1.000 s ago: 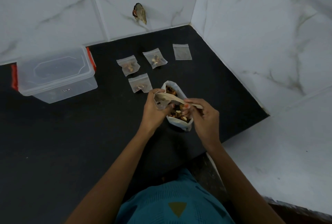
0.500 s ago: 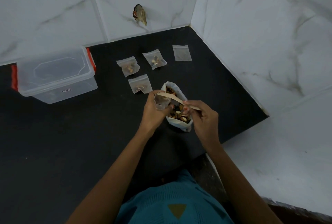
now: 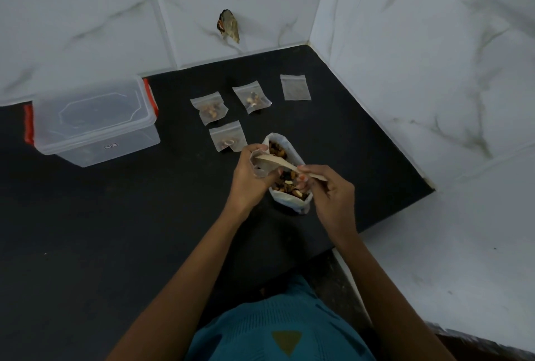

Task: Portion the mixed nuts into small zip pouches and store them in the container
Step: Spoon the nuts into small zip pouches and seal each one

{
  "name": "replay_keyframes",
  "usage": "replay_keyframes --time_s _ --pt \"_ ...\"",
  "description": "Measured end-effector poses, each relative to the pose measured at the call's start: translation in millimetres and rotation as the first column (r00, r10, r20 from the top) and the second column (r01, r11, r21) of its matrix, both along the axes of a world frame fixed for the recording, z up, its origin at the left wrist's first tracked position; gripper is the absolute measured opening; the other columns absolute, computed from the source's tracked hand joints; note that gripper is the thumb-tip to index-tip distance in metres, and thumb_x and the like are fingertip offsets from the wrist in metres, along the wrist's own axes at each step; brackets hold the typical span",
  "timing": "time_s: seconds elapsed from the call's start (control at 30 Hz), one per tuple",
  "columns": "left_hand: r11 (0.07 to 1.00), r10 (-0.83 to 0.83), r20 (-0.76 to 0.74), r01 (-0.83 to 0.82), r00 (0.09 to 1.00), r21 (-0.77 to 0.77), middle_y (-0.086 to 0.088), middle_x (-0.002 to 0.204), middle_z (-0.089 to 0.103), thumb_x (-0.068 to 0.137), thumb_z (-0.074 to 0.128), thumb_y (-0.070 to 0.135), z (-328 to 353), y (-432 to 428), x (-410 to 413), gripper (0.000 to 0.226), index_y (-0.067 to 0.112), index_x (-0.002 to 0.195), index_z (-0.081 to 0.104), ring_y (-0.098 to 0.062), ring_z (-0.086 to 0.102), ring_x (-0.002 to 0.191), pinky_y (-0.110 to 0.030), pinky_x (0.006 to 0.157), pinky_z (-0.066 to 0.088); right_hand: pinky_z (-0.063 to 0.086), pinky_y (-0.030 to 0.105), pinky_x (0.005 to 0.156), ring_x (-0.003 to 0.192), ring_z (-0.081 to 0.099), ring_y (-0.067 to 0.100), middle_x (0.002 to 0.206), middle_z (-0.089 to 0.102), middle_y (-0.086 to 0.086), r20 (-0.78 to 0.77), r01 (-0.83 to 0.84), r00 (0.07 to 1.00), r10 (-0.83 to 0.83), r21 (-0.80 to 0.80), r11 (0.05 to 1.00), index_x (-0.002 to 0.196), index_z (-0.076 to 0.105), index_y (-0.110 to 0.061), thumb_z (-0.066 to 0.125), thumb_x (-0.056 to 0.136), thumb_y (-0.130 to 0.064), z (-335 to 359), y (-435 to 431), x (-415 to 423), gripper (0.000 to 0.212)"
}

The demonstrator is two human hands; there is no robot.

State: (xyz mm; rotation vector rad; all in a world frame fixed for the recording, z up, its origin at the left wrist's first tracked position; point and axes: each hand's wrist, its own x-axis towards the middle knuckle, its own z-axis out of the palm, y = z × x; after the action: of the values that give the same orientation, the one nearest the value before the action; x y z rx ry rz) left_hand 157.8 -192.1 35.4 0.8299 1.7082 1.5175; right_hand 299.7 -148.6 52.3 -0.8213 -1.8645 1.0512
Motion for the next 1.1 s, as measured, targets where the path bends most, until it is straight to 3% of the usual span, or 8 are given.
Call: replay_keyframes --time_s 0.17,0.23,0.37,0.43,0.6,0.83,0.97,1.1 --pt "1.0 0.014 0.06 -0.015 0.998 0.004 0.006 0.11 0.051 0.075 0.072 0.004 0.9 -0.3 0.1 0.047 0.021 0.11 0.045 -0.008 0.051 0.107 -0.026 0.088 0.047 0.051 0.011 0.071 0.075 0.064 -0.003 0.088 0.063 -0.009 -0.136 0.013 0.991 -0.012 0.007 1.0 0.1 0.059 -0.014 0.054 0.085 -0.004 9.4 -4.9 -0.1 0.019" --pt "1.0 0.016 0.043 -0.017 0.999 0.026 0.007 0.107 0.052 0.075 0.071 0.002 1.7 -0.8 -1.5 0.046 0.021 0.108 0.046 -0.003 0.052 0.101 -0.018 0.082 0.048 0.051 0.012 0.072 0.075 0.063 -0.003 0.087 0.063 -0.008 -0.105 -0.016 0.994 0.014 -0.017 1.0 0.1 0.059 -0.015 0.052 0.084 -0.006 6.8 -5.1 0.3 0.019" --pt "1.0 -0.019 -0.032 0.02 0.999 0.013 0.015 0.096 0.051 0.073 0.071 -0.002 3.9 -0.3 1.5 0.045 0.016 0.108 0.048 0.001 0.052 0.091 -0.004 0.073 0.044 0.051 0.014 0.069 0.07 0.064 0.002 0.079 0.065 -0.003 -0.022 -0.004 1.0 -0.001 -0.202 0.979 0.095 0.063 -0.015 0.053 0.085 0.009 0.7 -3.3 -1.5 0.028" --pt "1.0 -0.012 -0.02 0.012 1.0 0.025 0.018 0.099 0.049 0.073 0.072 0.002 4.5 -0.8 2.5 0.045 0.019 0.107 0.047 0.003 0.05 0.095 -0.008 0.079 0.045 0.053 0.018 0.068 0.068 0.064 0.005 0.076 0.065 0.0 -0.07 0.012 0.997 -0.031 -0.253 0.967 0.092 0.063 -0.016 0.052 0.087 0.006 3.4 -3.0 -2.4 0.025" --pt "0.999 -0.05 0.038 0.05 0.998 0.001 0.012 0.11 0.05 0.074 0.073 0.006 4.0 -1.1 -2.1 0.052 0.023 0.113 0.043 -0.008 0.048 0.111 -0.035 0.097 0.045 0.054 0.024 0.066 0.068 0.063 0.009 0.071 0.065 0.0 -0.158 0.045 0.98 -0.119 -0.407 0.912 0.091 0.064 -0.012 0.052 0.09 -0.005 12.2 1.4 -2.5 0.014" --pt "0.999 -0.024 -0.029 0.023 0.999 -0.042 0.002 0.12 0.049 0.075 0.073 0.005 -4.0 -2.0 -6.2 0.054 0.02 0.116 0.042 -0.013 0.047 0.116 -0.028 0.095 0.043 0.053 0.021 0.064 0.066 0.062 0.007 0.068 0.066 -0.001 -0.21 0.07 0.957 -0.202 -0.506 0.859 0.092 0.064 -0.009 0.051 0.09 -0.009 18.1 7.1 -0.2 0.014" --pt "0.996 -0.009 -0.078 0.002 0.997 -0.088 0.006 0.116 0.048 0.077 0.07 0.005 -9.1 -6.8 -10.5 0.05 0.024 0.113 0.041 -0.006 0.045 0.111 -0.006 0.077 0.038 0.052 0.017 0.062 0.066 0.063 0.004 0.074 0.064 -0.001 -0.096 0.22 0.955 -0.279 -0.396 0.891 0.097 0.063 -0.007 0.051 0.091 -0.008 11.5 17.2 11.6 0.014" --pt "0.992 -0.018 -0.089 0.006 0.996 -0.128 0.005 0.118 0.049 0.078 0.069 0.006 -14.4 -9.2 -11.0 0.049 0.023 0.114 0.04 -0.004 0.045 0.109 -0.004 0.073 0.036 0.05 0.011 0.063 0.064 0.06 -0.003 0.074 0.06 -0.006 0.135 0.275 0.957 -0.255 -0.149 0.95 0.099 0.062 -0.001 0.053 0.09 -0.004 -5.4 19.4 23.7 0.013"
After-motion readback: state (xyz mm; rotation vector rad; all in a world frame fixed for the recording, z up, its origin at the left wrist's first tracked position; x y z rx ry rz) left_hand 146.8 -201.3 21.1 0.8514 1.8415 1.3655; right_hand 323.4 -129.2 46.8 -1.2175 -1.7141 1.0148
